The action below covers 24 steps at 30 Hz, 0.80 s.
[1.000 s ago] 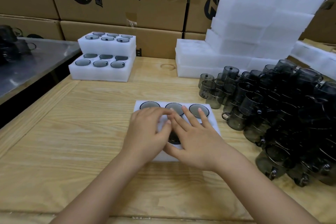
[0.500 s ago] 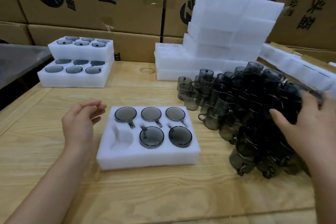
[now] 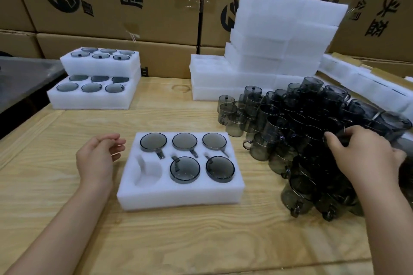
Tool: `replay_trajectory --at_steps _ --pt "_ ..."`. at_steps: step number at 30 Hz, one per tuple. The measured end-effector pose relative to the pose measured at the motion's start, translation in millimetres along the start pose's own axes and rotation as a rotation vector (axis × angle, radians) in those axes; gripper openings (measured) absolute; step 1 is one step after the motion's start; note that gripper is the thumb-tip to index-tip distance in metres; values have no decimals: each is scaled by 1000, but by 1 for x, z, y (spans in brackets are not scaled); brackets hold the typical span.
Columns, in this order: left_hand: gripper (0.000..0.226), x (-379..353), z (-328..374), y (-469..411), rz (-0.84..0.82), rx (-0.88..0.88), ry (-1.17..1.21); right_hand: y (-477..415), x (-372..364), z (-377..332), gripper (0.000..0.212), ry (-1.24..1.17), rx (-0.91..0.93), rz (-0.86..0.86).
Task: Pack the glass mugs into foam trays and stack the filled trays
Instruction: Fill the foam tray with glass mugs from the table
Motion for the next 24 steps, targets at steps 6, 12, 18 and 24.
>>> replay_trajectory --at_steps 6,12,18,24 --pt "28 1 -7 -5 9 33 -6 -4 -3 5 24 -137 -53 -20" --pt "28 -1 -11 -8 11 35 -15 0 6 -2 27 -263 18 128" --pt "27 -3 -10 -7 4 20 -16 7 16 -21 27 -448 170 204" --pt "20 -19 -6 3 -158 -4 -12 48 11 -99 13 -758 336 91"
Point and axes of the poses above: each hand's wrist, its own y-axis away from the middle knuckle, its own x-axis out of the back of the hand, z = x × y, the point moved 7 cm from there along -y, towards the middle knuckle, and after that the axes turned 13 degrees about -y, right-handed, at the moved point
